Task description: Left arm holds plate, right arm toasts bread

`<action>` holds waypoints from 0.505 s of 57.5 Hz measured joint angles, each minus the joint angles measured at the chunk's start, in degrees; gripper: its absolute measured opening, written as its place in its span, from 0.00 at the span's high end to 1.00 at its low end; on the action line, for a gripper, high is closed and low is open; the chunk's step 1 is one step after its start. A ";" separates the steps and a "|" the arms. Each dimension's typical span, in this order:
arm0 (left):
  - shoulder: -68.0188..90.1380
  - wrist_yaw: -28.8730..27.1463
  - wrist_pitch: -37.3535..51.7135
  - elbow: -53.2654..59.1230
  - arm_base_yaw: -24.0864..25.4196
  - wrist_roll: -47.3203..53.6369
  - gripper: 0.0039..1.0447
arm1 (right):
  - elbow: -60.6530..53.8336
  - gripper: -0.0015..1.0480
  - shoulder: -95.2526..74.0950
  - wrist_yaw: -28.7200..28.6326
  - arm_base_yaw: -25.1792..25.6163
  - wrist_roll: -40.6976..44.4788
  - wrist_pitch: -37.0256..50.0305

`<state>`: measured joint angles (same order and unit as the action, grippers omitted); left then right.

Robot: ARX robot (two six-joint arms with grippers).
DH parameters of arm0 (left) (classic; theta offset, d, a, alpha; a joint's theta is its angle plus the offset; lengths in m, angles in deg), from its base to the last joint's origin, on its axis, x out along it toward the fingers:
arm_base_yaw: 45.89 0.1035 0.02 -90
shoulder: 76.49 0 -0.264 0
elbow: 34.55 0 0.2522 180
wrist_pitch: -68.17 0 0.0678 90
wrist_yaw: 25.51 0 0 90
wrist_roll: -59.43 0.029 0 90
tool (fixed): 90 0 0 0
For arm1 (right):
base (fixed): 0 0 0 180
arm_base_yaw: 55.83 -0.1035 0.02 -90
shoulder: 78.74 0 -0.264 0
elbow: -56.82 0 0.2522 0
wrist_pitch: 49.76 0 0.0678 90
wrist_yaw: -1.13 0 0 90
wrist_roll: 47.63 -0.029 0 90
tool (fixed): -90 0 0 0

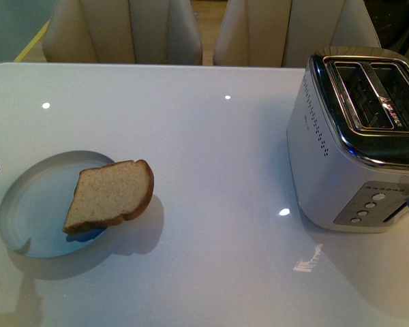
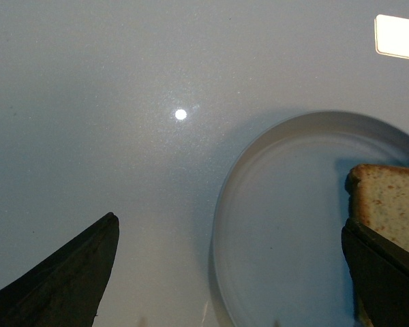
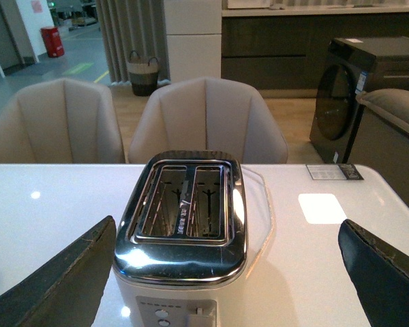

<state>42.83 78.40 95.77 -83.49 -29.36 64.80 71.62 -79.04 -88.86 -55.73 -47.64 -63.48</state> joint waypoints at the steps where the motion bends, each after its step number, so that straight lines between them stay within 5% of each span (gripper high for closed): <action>1: 0.61 0.00 0.00 -0.39 -0.02 0.04 0.07 | 0.00 0.08 0.00 0.00 0.00 0.00 0.00; 29: 13.88 1.36 -0.39 -7.58 -3.48 3.74 0.07 | 0.00 0.08 0.00 0.00 0.00 0.00 0.00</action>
<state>56.71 79.75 95.38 -91.07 -32.83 68.53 71.62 -79.04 -88.86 -55.73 -47.64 -63.48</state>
